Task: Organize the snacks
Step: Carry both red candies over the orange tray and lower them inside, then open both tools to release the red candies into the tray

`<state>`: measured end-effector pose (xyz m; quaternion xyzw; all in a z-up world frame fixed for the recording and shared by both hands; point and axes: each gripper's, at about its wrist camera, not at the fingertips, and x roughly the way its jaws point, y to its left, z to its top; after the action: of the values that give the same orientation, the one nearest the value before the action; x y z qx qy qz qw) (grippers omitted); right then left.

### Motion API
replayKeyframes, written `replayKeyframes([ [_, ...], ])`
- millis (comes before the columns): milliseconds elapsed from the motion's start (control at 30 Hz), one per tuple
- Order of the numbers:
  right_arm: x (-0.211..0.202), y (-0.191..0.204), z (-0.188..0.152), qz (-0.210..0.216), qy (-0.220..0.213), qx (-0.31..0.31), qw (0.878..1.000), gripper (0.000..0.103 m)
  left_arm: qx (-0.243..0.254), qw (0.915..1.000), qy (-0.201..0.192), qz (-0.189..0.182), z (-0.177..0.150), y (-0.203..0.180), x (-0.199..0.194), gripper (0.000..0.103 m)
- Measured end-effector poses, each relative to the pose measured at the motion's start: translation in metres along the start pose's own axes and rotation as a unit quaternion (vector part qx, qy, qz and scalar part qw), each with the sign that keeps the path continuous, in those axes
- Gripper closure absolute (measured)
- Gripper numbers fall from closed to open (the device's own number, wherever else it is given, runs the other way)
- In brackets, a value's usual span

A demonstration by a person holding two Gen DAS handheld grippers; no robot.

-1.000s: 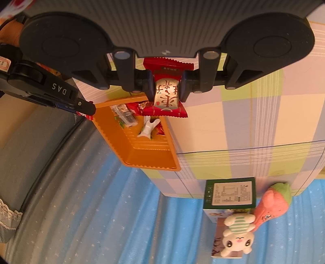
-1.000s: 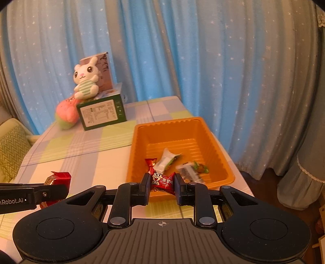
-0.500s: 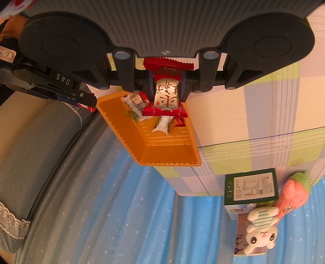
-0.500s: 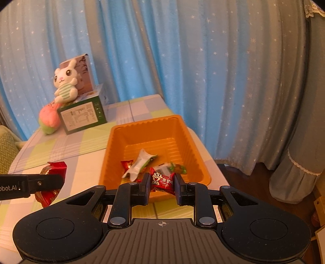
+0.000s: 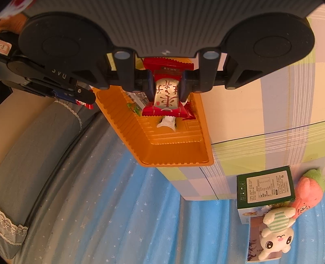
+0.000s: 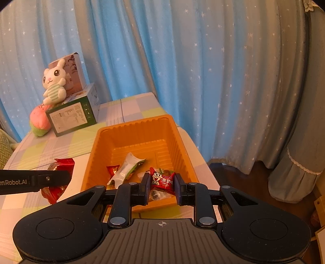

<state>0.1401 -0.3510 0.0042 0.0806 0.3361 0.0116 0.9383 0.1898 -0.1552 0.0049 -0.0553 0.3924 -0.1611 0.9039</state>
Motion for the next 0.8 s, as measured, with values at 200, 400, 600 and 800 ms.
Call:
replayKeyframes([
  [200,0.014,-0.001,0.009,0.002,-0.001,-0.003,1.0,0.079,-0.003,1.0,0.004,0.0,0.012,0.001,0.02,0.08],
  [400,0.028,-0.005,0.017,0.003,-0.002,-0.003,1.0,0.079,0.002,1.0,0.01,0.001,0.019,-0.002,0.038,0.08],
  [600,0.039,-0.009,0.021,0.001,0.0,0.002,1.0,0.079,-0.001,0.9999,0.014,0.001,0.021,-0.003,0.052,0.08],
  [800,0.043,-0.011,0.023,0.001,0.002,0.004,1.0,0.079,-0.006,0.9998,0.019,0.008,0.018,-0.002,0.062,0.058],
])
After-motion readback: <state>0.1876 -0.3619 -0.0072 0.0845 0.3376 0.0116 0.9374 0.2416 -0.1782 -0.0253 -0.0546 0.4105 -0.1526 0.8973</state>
